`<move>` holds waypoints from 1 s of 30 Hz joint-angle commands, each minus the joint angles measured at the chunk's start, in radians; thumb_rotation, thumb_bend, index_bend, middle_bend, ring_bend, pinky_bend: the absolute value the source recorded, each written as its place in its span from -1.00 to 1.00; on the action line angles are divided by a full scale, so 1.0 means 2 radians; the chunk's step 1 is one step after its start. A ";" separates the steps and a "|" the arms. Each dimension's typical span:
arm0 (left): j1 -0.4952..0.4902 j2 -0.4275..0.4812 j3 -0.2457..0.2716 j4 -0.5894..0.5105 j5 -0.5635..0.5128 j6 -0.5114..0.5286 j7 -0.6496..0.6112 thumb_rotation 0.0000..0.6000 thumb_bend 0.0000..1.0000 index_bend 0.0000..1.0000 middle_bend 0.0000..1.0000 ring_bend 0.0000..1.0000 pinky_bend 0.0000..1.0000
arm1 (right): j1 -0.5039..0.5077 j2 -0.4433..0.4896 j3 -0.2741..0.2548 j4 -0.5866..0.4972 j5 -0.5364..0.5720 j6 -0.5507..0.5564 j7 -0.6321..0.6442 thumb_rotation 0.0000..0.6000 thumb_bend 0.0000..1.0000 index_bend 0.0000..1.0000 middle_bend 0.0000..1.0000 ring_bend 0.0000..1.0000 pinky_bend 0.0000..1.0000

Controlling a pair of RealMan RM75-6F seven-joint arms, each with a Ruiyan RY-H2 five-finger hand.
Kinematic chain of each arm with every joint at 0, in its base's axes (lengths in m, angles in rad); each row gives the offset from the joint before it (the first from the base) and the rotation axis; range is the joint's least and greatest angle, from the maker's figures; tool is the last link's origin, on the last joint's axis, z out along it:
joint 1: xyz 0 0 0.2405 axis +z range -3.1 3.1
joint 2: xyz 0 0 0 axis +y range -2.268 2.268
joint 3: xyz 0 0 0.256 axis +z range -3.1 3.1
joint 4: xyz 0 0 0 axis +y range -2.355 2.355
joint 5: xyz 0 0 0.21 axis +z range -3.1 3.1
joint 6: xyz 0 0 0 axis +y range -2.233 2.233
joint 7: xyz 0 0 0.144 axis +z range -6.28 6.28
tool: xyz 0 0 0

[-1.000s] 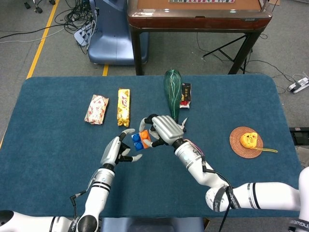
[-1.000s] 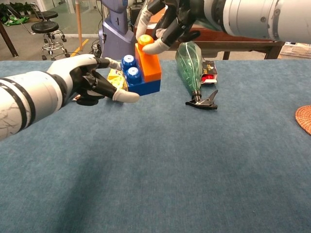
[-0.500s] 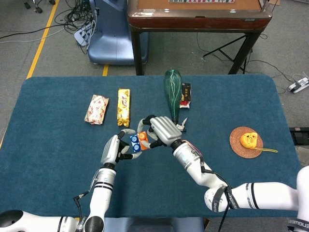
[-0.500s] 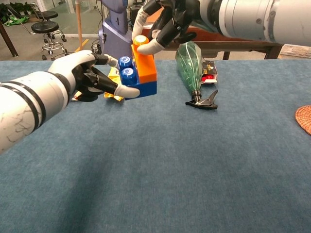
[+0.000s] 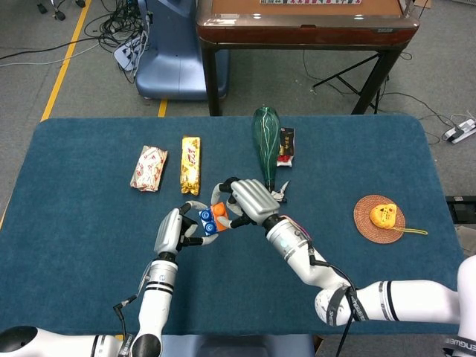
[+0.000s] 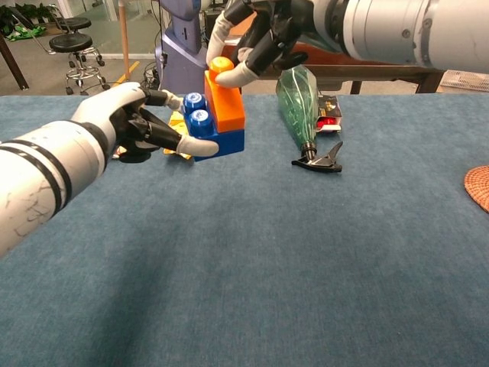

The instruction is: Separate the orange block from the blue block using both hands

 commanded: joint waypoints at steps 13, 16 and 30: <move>0.005 -0.003 0.006 0.008 0.008 -0.005 0.005 1.00 -1.00 0.39 1.00 1.00 1.00 | -0.005 0.007 0.006 -0.005 -0.006 0.000 0.013 1.00 -0.29 0.35 1.00 1.00 1.00; 0.006 -0.003 0.010 0.012 0.009 -0.007 0.006 1.00 -1.00 0.38 1.00 1.00 1.00 | -0.008 0.013 0.009 -0.008 -0.008 0.001 0.017 1.00 -0.30 0.35 1.00 1.00 1.00; 0.016 0.011 0.033 0.026 -0.006 -0.028 0.029 1.00 -1.00 0.29 1.00 1.00 1.00 | -0.033 0.018 -0.027 0.008 -0.012 -0.005 0.022 1.00 -0.29 0.35 1.00 1.00 1.00</move>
